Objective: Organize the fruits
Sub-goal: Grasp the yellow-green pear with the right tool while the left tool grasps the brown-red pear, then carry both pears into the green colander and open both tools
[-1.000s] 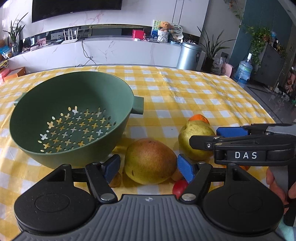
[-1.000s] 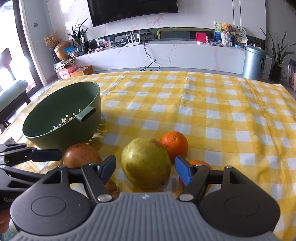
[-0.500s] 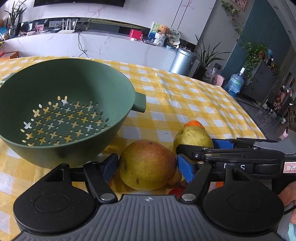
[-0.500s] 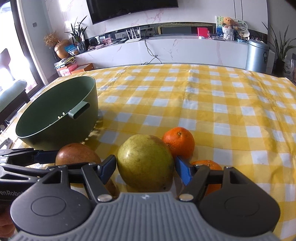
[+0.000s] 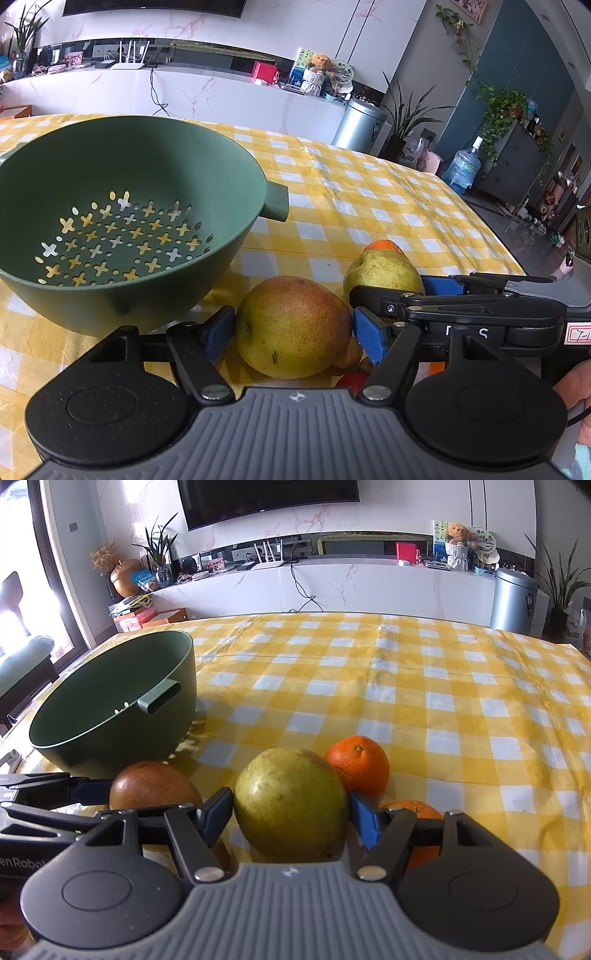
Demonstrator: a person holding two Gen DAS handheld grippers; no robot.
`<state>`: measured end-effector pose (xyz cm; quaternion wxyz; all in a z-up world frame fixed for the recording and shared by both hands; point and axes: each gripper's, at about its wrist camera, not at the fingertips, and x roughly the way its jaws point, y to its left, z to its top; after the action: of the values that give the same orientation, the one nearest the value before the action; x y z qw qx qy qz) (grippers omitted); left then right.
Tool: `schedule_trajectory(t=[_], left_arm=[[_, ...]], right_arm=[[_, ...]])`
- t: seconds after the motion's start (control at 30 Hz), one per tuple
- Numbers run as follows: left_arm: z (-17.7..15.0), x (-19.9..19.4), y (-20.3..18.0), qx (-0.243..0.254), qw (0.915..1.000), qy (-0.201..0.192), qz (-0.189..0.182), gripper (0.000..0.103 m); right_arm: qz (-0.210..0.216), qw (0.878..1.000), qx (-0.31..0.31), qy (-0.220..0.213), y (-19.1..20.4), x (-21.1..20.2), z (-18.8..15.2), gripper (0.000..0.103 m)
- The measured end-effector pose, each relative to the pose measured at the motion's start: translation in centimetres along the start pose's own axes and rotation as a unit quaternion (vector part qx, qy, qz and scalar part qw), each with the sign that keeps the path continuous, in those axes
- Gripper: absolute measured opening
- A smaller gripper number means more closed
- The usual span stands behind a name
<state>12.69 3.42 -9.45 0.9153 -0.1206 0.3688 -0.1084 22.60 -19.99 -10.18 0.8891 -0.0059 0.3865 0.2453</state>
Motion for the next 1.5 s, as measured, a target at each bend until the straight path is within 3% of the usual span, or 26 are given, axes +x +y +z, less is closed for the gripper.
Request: schedule_trajectory(t=[0.37, 0.77, 1.07, 1.27, 1.5], left_arm=[[-0.1, -0.8, -0.6, 0.004, 0.9998, -0.019, 0.003, 0.080], [1.0, -5.4, -1.3, -0.010, 0.9978, -0.062, -0.019, 0.080], [4.3, -9.6, 0.2, -0.021, 0.9960, -0.086, 0.011, 0.080], [8.5, -11.0, 3.5, -0.003, 0.9981, -0.048, 0.038, 0.080], [10.8, -7.9, 6.8, 0.047, 0.9959, 0.036, 0.068, 0.080]], right_arm=[[0.000, 1.000, 0.016, -0.018, -0.5, -1.0, 0.1, 0.065], [0.009, 0.996, 0.037, -0.086, -0.3, -5.5, 0.5, 0.065], [0.038, 0.994, 0.011, -0.102, 2.5, -7.7, 2.9, 0.065], [0.072, 0.992, -0.048, -0.095, 6.0, -7.2, 6.0, 0.065], [0.092, 0.980, -0.173, -0.038, 11.2, -3.1, 9.1, 0.065]])
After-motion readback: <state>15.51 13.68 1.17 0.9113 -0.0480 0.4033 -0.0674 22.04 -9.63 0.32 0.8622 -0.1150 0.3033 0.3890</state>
